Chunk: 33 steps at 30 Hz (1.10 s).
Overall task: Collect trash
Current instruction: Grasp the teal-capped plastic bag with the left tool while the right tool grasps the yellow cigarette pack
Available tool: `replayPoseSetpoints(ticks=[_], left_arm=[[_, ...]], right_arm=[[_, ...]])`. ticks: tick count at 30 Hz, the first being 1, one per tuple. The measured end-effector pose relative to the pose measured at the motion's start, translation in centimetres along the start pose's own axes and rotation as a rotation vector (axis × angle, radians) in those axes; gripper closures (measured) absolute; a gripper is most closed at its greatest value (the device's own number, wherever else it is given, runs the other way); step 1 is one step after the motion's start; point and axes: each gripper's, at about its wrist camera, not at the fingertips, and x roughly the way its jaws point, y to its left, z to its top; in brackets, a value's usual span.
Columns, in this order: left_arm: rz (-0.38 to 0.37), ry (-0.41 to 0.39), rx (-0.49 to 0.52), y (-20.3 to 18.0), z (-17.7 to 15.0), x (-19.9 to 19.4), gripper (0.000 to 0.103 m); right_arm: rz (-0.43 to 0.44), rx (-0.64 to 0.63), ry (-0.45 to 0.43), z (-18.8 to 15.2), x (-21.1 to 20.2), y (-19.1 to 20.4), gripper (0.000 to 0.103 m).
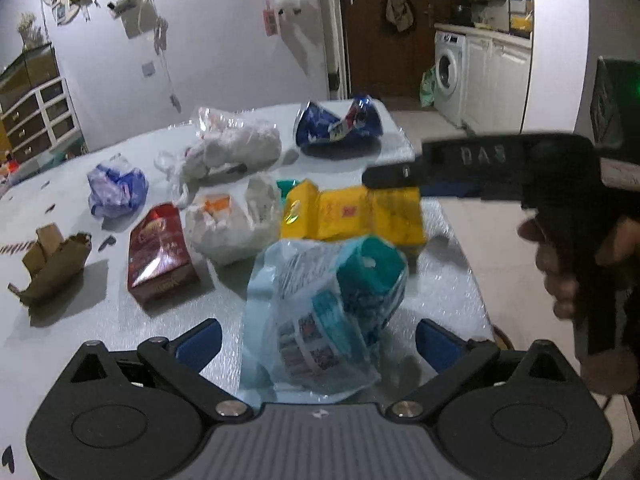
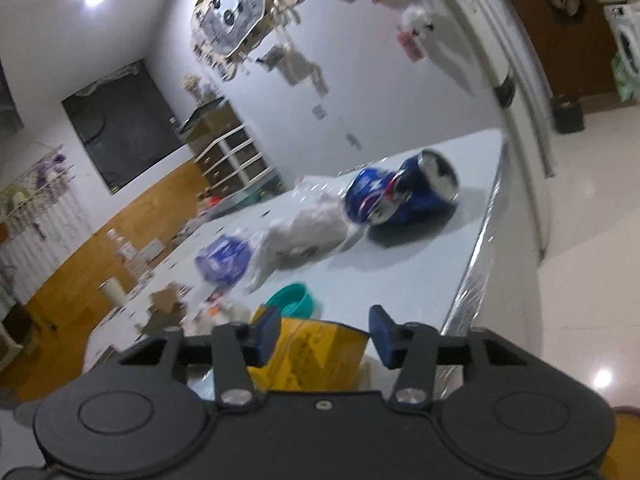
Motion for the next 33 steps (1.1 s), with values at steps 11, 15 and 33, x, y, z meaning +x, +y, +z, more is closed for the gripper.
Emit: replayPoseSetpoints(ticks=[11,15,33], left_arm=[[0.007,-0.048,0.038,-0.6,0.0,0.4,0.04],[0.016,-0.065,-0.001,0.3,-0.4,-0.1,0.042],[0.105,-0.103,-0.142,4.0,-2.6,-2.5,0.046]], right_arm=[[0.045,-0.069,0.1,-2.0,-2.6,1.3,0.057],[0.067,-0.133,0.123,-2.8,-3.3,2.4,0.057],[-0.087,-0.503,0.076,-4.9,-2.5,7.1,0.019]])
